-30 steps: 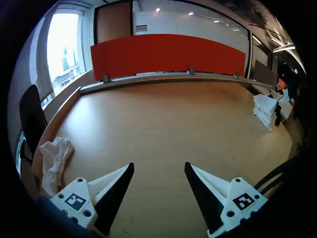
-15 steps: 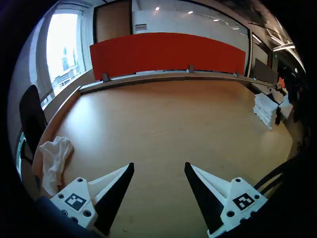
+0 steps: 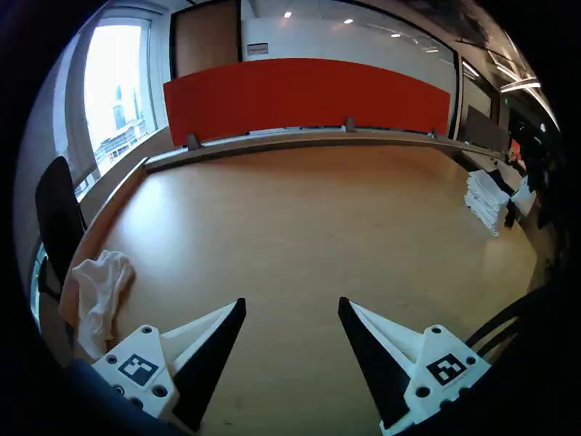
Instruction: Fold towel
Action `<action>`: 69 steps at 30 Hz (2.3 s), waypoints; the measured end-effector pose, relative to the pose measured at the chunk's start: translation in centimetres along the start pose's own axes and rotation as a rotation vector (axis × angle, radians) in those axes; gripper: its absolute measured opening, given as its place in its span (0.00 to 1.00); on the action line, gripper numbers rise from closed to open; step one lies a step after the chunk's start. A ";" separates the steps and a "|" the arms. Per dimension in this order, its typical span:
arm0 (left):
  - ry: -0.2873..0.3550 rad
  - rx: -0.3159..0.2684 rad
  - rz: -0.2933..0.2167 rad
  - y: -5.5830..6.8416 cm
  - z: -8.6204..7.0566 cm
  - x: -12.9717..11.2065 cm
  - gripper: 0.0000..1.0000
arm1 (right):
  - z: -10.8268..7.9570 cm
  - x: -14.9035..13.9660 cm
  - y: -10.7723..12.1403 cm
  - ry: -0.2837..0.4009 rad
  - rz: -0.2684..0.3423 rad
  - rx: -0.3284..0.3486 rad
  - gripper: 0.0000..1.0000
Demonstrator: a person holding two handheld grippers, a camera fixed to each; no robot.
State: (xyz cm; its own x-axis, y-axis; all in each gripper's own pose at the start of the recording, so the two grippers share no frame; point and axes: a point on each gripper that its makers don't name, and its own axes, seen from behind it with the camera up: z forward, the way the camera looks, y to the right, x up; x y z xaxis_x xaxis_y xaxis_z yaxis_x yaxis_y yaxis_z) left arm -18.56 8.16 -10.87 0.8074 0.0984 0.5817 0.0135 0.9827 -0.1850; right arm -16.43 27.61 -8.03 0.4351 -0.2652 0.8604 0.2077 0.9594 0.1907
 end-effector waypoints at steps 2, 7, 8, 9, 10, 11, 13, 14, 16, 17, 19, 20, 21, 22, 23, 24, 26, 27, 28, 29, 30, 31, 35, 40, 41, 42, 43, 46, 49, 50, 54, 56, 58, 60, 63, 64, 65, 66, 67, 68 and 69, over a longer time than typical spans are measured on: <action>0.000 0.000 -0.001 0.0 0.0 0.0 0.94 | 0.1 -0.1 0.0 -0.003 0.000 -0.002 0.03; -0.001 0.000 -0.001 0.1 0.1 0.1 0.94 | 0.2 -0.2 -0.1 -0.003 0.014 0.006 0.03; -0.002 0.000 -0.001 0.1 0.1 0.0 0.94 | 0.2 -0.2 -0.1 -0.003 0.016 0.007 0.03; -0.002 0.000 -0.001 0.1 0.1 0.1 0.94 | 0.2 -0.3 -0.1 -0.004 0.016 0.007 0.03; -0.002 0.000 -0.001 0.1 0.1 0.1 0.94 | 0.3 -0.4 -0.1 -0.006 0.015 0.007 0.03; -0.002 0.000 -0.001 0.2 0.2 0.1 0.94 | 0.3 -0.5 -0.1 -0.008 0.015 0.007 0.03; -0.001 -0.001 0.000 0.2 0.2 0.1 0.94 | 0.3 -0.6 0.0 -0.008 0.017 0.005 0.03; 0.000 -0.002 0.000 0.2 0.2 0.1 0.94 | 0.3 -0.6 0.0 -0.009 0.018 0.004 0.03; 0.000 -0.003 0.001 0.3 0.2 0.2 0.94 | 0.3 -0.6 0.0 -0.010 0.020 0.005 0.03; 0.000 -0.004 0.001 0.3 0.2 0.2 0.94 | 0.3 -0.6 0.0 -0.010 0.020 0.006 0.03; -0.001 -0.004 0.001 0.3 0.2 0.2 0.94 | 0.3 -0.6 -0.1 -0.011 0.016 0.004 0.03; -0.002 -0.004 0.001 0.3 0.2 0.2 0.94 | 0.3 -0.7 -0.1 -0.011 0.014 0.002 0.03; -0.001 -0.004 0.001 0.3 0.2 0.2 0.94 | 0.3 -0.6 -0.1 -0.011 0.012 0.000 0.04; -0.001 -0.004 0.000 0.3 0.2 0.2 0.94 | 0.3 -0.6 -0.1 -0.010 0.010 -0.002 0.04; -0.001 -0.004 0.000 0.3 0.2 0.2 0.94 | 0.3 -0.6 -0.1 -0.009 0.009 -0.004 0.05; 0.000 -0.004 0.000 0.3 0.2 0.2 0.94 | 0.3 -0.6 -0.2 -0.008 0.007 -0.005 0.06; 0.001 -0.004 -0.001 0.2 0.1 0.2 0.94 | 0.3 -0.5 -0.2 -0.004 0.005 -0.008 0.11; 0.001 -0.004 -0.002 0.2 0.1 0.2 0.94 | 0.2 -0.5 -0.3 -0.002 0.004 -0.008 0.15; 0.001 -0.004 -0.002 0.2 0.1 0.2 0.94 | 0.1 -0.5 -0.4 0.000 0.002 -0.007 0.20; 0.001 -0.004 -0.003 0.1 0.1 0.2 0.94 | 0.0 -0.4 -0.4 0.003 0.000 -0.006 0.26; 0.001 -0.004 -0.004 0.1 0.1 0.2 0.94 | 0.0 -0.4 -0.5 0.005 -0.001 -0.005 0.33; 0.001 -0.004 -0.005 0.1 0.0 0.2 0.94 | -0.1 -0.4 -0.6 0.007 -0.002 -0.004 0.41; 0.003 -0.004 -0.007 -0.1 0.0 0.2 0.94 | -0.4 -0.1 -0.8 0.019 0.000 -0.002 0.70; 0.006 -0.006 -0.006 -0.1 0.0 0.3 0.94 | -0.5 0.3 -1.1 0.034 0.013 -0.001 0.93; 0.006 -0.005 -0.006 -0.1 0.0 0.3 0.94 | -0.6 0.4 -1.2 0.037 0.016 0.000 0.94; 0.007 -0.006 -0.006 -0.2 0.0 0.3 0.94 | -0.6 0.5 -1.2 0.039 0.019 -0.001 0.94; 0.008 -0.006 -0.007 -0.2 -0.1 0.3 0.94 | -0.6 0.6 -1.2 0.042 0.023 -0.003 0.94; 0.009 -0.005 -0.008 -0.3 -0.1 0.3 0.94 | -0.6 1.0 -1.3 0.050 0.036 -0.006 0.94; 0.011 -0.003 -0.010 -0.5 -0.2 0.3 0.94 | -0.6 1.4 -1.5 0.062 0.057 0.000 0.94; 0.011 -0.002 -0.010 -0.5 -0.2 0.3 0.94 | -0.7 1.5 -1.6 0.067 0.066 0.004 0.94; 0.012 0.002 -0.013 -0.7 -0.2 0.2 0.94 | -0.8 2.0 -2.0 0.084 0.114 0.012 0.94; 0.013 0.005 -0.017 -0.8 -0.2 0.2 0.94 | -0.8 2.2 -2.1 0.090 0.146 0.010 0.94; 0.013 0.009 -0.023 -0.9 -0.2 0.2 0.94 | -0.8 2.4 -2.3 0.095 0.184 0.008 0.94; 0.014 0.013 -0.030 -1.1 -0.2 0.2 0.94 | -0.8 2.7 -2.4 0.099 0.223 0.006 0.94; 0.013 0.023 -0.041 -1.3 -0.2 0.1 0.94 | -0.9 3.1 -2.6 0.105 0.288 0.005 0.94; 0.013 0.027 -0.045 -1.4 -0.2 0.1 0.94 | -1.0 3.3 -2.6 0.107 0.313 0.004 0.94; 0.013 0.030 -0.049 -1.4 -0.2 0.0 0.94 | -1.0 3.4 -2.6 0.109 0.334 0.004 0.94; 0.013 0.032 -0.052 -1.5 -0.2 0.0 0.94 | -1.0 3.5 -2.7 0.113 0.353 0.004 0.94; 0.013 0.035 -0.055 -1.5 -0.3 0.0 0.94 | -1.0 3.6 -2.7 0.117 0.373 0.005 0.94; 0.013 0.036 -0.058 -1.6 -0.3 -0.1 0.94 | -1.1 3.7 -2.7 0.120 0.391 0.006 0.94; 0.013 0.038 -0.060 -1.6 -0.3 -0.1 0.94 | -1.1 3.8 -2.7 0.123 0.406 0.006 0.94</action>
State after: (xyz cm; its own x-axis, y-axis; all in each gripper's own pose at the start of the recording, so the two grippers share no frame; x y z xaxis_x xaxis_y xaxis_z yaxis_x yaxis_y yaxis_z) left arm -18.47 6.52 -10.85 0.8134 0.0373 0.5805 0.0397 0.9921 -0.1194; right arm -14.38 23.95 -5.80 0.5820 0.1252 0.8035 -0.0067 0.9888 -0.1491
